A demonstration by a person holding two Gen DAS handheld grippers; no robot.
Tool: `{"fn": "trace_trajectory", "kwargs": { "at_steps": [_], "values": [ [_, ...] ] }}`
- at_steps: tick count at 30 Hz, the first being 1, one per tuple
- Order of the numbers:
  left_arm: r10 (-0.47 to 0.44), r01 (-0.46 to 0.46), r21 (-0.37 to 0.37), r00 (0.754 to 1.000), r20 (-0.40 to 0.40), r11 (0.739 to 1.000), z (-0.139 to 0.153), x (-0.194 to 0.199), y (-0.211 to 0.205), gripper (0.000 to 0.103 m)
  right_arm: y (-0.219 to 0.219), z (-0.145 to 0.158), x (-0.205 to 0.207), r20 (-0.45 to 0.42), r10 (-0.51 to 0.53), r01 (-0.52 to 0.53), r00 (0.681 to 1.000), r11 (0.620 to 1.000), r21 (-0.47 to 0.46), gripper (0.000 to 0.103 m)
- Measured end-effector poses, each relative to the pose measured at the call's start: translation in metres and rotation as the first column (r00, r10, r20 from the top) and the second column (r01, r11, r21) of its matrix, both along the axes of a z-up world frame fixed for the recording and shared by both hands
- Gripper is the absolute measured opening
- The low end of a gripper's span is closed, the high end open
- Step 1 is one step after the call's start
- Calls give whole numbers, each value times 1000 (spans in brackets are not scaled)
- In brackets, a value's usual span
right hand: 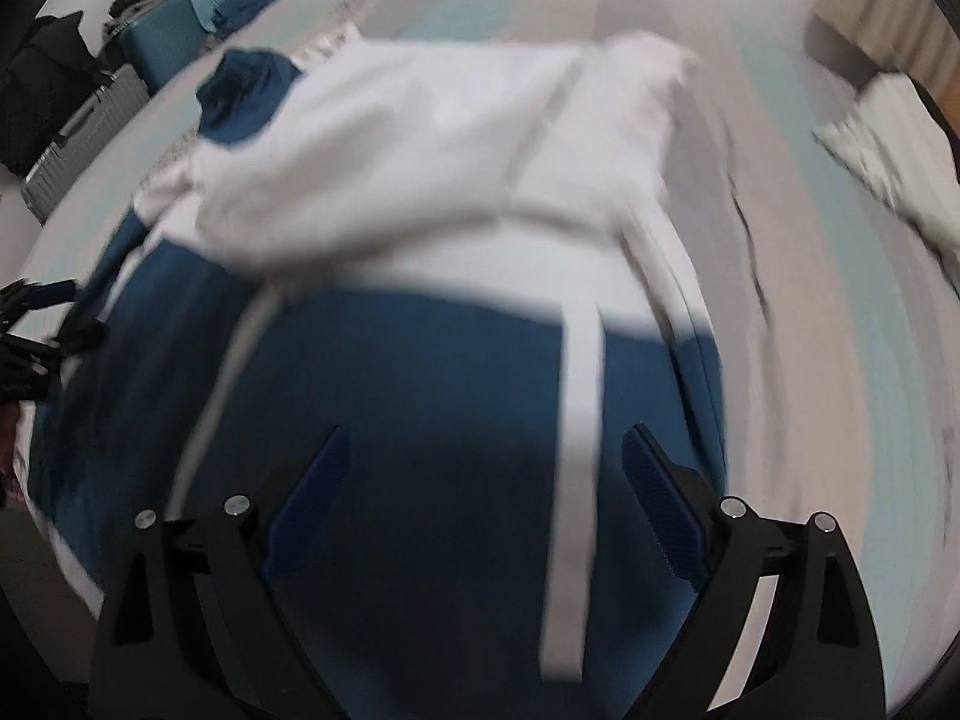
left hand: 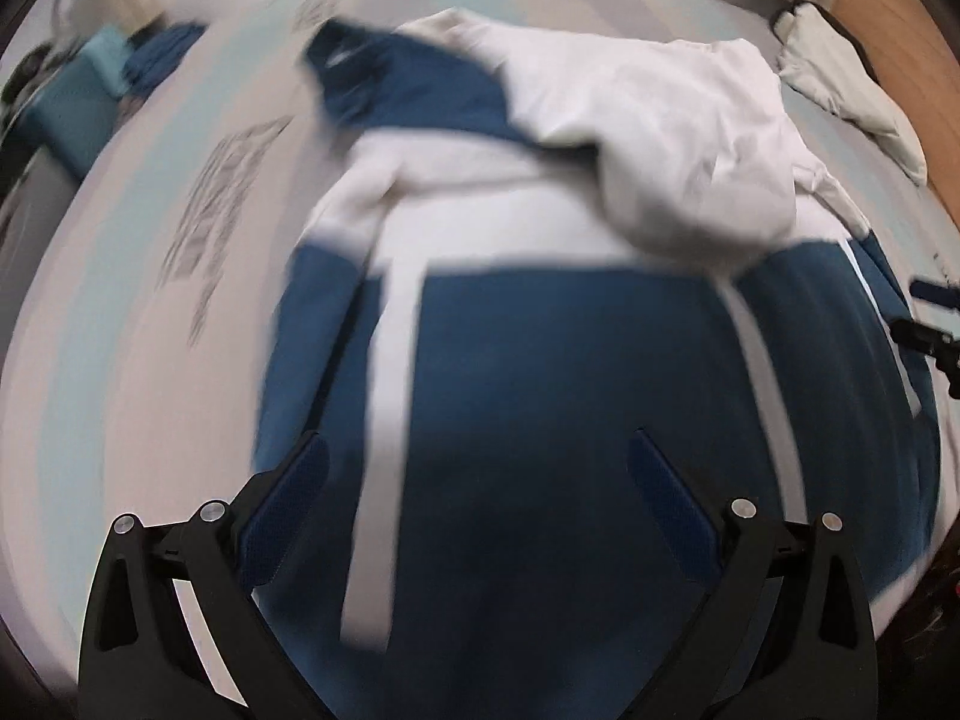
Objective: Fold large clothes
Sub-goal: 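Open both tools to release the hood onto the jacket body, then lower both tools to the blue hem and grasp it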
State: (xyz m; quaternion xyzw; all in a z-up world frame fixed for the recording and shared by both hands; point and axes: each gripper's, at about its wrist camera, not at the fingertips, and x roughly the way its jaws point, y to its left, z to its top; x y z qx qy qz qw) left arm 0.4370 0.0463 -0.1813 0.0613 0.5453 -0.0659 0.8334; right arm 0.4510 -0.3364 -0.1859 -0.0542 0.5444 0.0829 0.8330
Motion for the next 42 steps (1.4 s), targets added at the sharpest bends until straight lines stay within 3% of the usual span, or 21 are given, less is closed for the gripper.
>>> {"fn": "trace_trajectory", "kwargs": {
  "at_steps": [5,11,18,23,26,30,37,40,42],
  "values": [
    [45,-44,13,997,-58,999,-9,-56,38,97,-19,-14,-54,-79,-44,42,996,999,-29,88],
    [69,-72,-23,991,-113,997,-25,-88,62,97,-30,-30,-98,-137,-89,87,987,996,-19,88],
    [-36,29,-43,987,-158,999,-36,-117,53,97,-54,-36,-124,-207,-171,199,963,972,123,88],
    [-18,0,-108,986,-168,994,-38,-126,64,97,-65,-39,-132,-267,-226,294,937,921,254,80],
    [2,-23,-121,986,-164,992,-34,-131,73,97,-56,-41,-134,-277,-207,280,938,926,253,70],
    [56,-79,-146,986,-158,986,-23,-136,90,97,-47,-39,-136,-264,-203,269,943,932,241,70],
    [77,-107,-164,980,-182,981,-22,-140,112,95,-30,-54,-131,-279,-204,254,938,954,157,83],
    [66,-96,-149,978,-197,984,-26,-126,107,95,-24,-55,-129,-277,-197,244,941,959,146,84],
    [70,-104,-158,975,-211,982,-30,-119,104,96,-23,-53,-128,-271,-196,243,942,958,152,78]
  ]
}}
